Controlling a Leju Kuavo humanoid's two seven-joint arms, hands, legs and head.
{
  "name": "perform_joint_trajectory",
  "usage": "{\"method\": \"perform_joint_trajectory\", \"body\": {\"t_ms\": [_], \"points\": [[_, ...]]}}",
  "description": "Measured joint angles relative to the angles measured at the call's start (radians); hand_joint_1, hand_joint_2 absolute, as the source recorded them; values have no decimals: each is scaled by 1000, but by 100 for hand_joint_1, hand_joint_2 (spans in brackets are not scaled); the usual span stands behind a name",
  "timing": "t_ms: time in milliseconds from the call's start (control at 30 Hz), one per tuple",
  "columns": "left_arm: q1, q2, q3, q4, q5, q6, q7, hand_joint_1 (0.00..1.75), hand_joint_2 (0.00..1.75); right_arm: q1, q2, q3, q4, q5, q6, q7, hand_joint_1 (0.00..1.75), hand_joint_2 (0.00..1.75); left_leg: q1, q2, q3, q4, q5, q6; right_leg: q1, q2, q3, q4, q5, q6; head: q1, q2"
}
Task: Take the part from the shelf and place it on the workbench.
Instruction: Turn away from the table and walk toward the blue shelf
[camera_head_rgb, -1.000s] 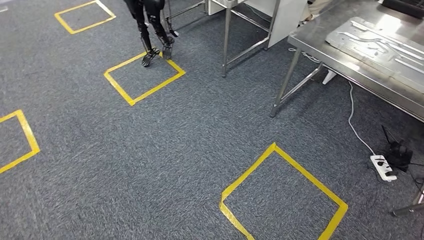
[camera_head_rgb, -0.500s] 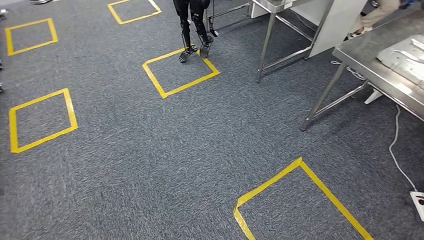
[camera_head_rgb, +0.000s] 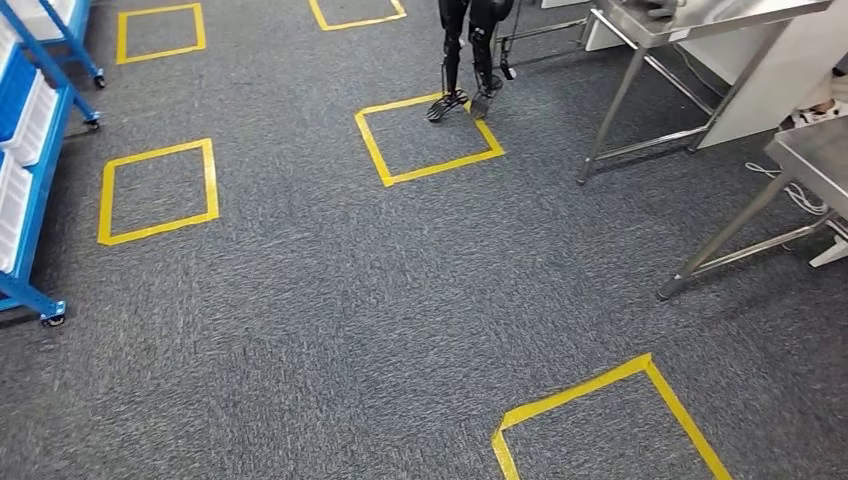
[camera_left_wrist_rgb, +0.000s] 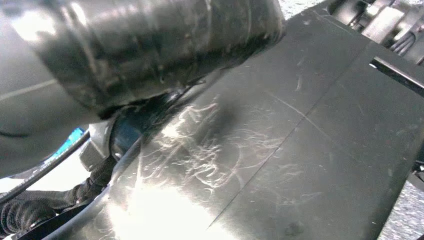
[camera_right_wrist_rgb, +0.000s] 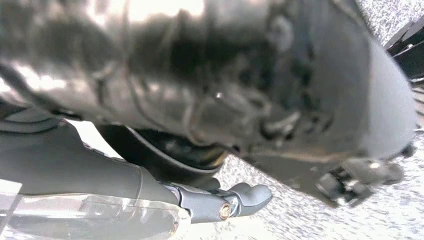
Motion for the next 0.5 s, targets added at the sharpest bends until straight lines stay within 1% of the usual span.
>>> {"method": "perform_joint_trajectory", "body": {"t_ms": [33,67,100,133,167,200,233,267,300,333,367,400,433,467,500], "points": [[0,-1,0,0,0,0,0,0,0,-1,0,2,0,0,0,0,0,0,1,-9,3,-3,2,6,-2,22,-12,29,-19,4,2,0],[-1,-1,0,0,-1,-1,1,0,0,-1,0,4,0,-1,1,0,0,0,2,-19,5,-6,3,12,-4,50,-35,78,-45,5,6,0],[-1,-2,0,0,-1,-1,2,0,0,-1,0,7,0,-2,2,0,0,0,2,-29,5,-6,3,17,-3,75,-69,145,-76,5,9,0],[-1,-2,0,0,-2,-2,4,0,0,-1,0,10,0,-2,2,0,0,0,0,-41,5,-6,3,20,-2,87,-105,213,-100,4,11,0],[-1,-2,0,0,-3,-3,6,0,0,0,-1,14,0,-3,3,0,0,0,-1,-55,6,-5,2,22,-1,94,-132,259,-108,3,11,0],[1,-2,0,0,-4,-4,7,0,0,-1,-2,18,0,-3,4,0,0,0,-3,-70,8,-5,2,23,0,98,-145,274,-97,1,12,0],[2,-3,0,0,-5,-5,9,0,0,-1,-3,20,0,-1,7,0,0,0,-4,-86,11,-4,1,22,0,102,-139,248,-67,-2,12,0],[2,-3,0,0,-7,-6,9,0,0,-1,-3,23,0,2,12,1,0,0,-4,-102,13,-4,1,22,0,112,-117,190,-25,-6,12,0],[2,-3,0,0,-10,-7,9,0,0,-1,-4,28,0,7,18,3,0,0,-4,-117,15,-3,0,20,-1,137,-90,124,9,-10,12,0],[1,-4,0,0,-14,-9,9,0,0,-1,-4,34,0,11,24,5,0,0,-4,-131,13,0,-2,18,-3,164,-67,65,32,-13,12,0],[0,-4,0,0,-20,-11,9,0,0,0,-4,40,0,13,28,7,0,0,-4,-143,10,2,-1,14,-4,185,-53,26,43,-16,13,0],[-1,-4,0,0,-28,-14,9,0,0,-1,-5,45,0,10,30,8,0,0,-2,-154,6,2,-1,9,-4,196,-47,9,41,-18,13,0],[-2,-4,0,0,-36,-17,9,0,0,-1,-5,49,0,4,30,7,0,0,0,-166,2,2,1,3,-3,190,-44,3,41,-21,13,0],[-1,-4,0,0,-45,-19,9,0,0,-2,-4,52,-1,-6,27,6,0,0,2,-172,-1,1,2,-2,-3,177,-41,1,42,-25,13,0],[-1,-3,0,0,-53,-20,9,0,0,-2,-4,54,-2,-15,24,4,0,0,1,-159,-5,8,-4,-7,-3,163,-36,-4,44,-30,12,0]]}}
